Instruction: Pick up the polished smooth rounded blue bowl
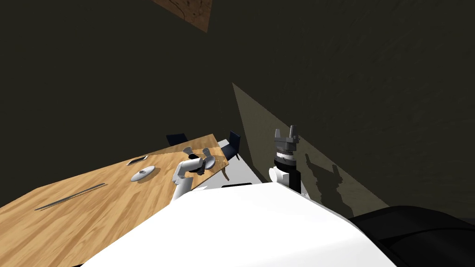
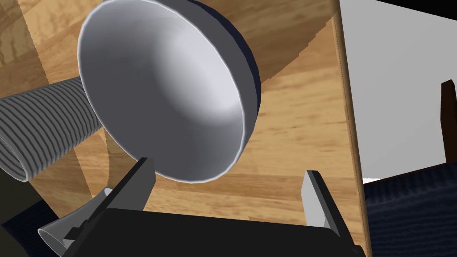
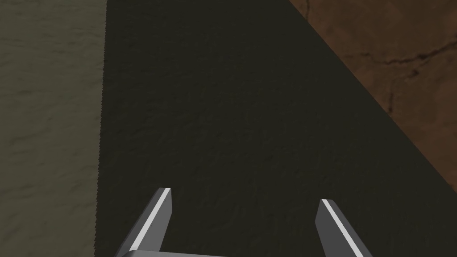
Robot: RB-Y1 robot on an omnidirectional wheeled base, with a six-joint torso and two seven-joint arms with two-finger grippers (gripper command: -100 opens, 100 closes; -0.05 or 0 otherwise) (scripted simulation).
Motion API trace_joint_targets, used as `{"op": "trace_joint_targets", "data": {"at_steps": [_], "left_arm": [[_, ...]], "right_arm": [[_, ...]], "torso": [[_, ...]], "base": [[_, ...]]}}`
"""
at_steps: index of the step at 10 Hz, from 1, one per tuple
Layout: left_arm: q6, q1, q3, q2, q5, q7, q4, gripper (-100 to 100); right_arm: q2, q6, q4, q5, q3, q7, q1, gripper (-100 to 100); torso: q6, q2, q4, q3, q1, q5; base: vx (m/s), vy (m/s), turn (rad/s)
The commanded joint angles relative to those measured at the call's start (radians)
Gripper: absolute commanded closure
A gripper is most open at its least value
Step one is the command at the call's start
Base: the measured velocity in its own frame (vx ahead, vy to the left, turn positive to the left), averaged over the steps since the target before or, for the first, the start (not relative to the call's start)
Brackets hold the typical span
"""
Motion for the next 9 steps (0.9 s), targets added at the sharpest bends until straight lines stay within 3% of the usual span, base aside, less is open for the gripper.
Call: {"op": "trace_joint_targets", "data": {"at_steps": [1,5,8,9], "left_arm": [[0.035,-0.013,0.015,0.003,0.007,0.007,-0.001,-100],[0.102,-0.039,0.048,0.0,0.022,0.021,-0.001,-100],[0.151,-0.06,0.073,-0.033,0.034,0.031,0.002,-100],[0.135,-0.056,0.069,-0.023,0.033,0.028,0.008,-100]], "right_arm": [[0.0,0.0,0.0,0.0,0.0,0.0,0.0,0],[0.0,0.0,0.0,0.0,0.0,0.0,0.0,0],[0.0,0.0,0.0,0.0,0.0,0.0,0.0,0],[0.0,0.0,0.0,0.0,0.0,0.0,0.0,0]], "torso": [[0.0,0.0,0.0,0.0,0.0,0.0],[0.0,0.0,0.0,0.0,0.0,0.0],[0.0,0.0,0.0,0.0,0.0,0.0],[0.0,0.0,0.0,0.0,0.0,0.0]], "base": [[0.009,-0.011,-0.029],[0.008,-0.015,-0.027],[0.01,-0.013,-0.026],[0.004,-0.007,-0.004]]}}
